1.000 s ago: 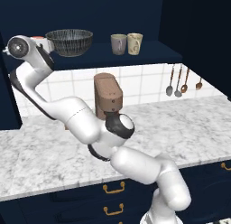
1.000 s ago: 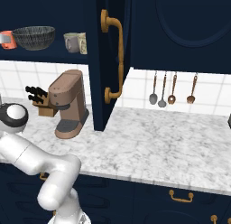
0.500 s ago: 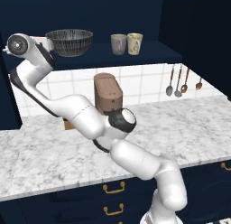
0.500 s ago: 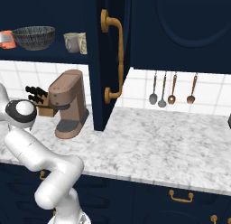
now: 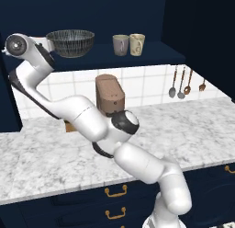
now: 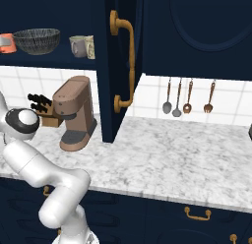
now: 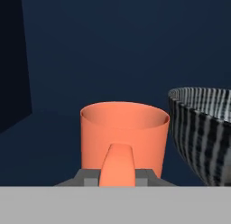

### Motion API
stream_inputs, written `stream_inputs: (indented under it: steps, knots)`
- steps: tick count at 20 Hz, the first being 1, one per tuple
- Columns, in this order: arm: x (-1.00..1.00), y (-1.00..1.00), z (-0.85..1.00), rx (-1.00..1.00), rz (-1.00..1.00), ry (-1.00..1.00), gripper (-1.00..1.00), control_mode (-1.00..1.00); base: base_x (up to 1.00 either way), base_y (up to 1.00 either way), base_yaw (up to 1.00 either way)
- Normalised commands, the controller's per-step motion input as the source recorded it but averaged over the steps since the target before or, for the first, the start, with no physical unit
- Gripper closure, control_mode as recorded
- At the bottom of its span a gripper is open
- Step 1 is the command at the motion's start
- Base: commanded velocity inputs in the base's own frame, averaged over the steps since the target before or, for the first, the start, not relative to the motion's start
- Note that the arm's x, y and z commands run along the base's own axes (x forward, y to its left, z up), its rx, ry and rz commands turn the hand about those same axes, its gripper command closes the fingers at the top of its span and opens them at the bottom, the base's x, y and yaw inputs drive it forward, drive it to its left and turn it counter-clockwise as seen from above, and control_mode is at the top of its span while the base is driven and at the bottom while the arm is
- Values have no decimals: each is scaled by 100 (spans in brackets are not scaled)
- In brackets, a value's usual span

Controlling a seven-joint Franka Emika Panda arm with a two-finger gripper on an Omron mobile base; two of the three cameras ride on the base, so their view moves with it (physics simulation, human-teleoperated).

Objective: Gather all objects into one cabinet and sort the glasses and bowls to opposite sides.

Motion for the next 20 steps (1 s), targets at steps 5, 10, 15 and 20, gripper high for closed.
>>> stream_inputs:
  steps: [5,10,15,20]
  knots:
    - [-49,0,0,0,0,-4,100,-100,0,0,0]
    - [-65,-2,2,0,0,-13,100,-100,0,0,0]
    - [-71,-29,2,0,-1,-20,100,-100,0,0,0]
    - [-64,-54,1,1,-2,-16,100,-100,0,0,0]
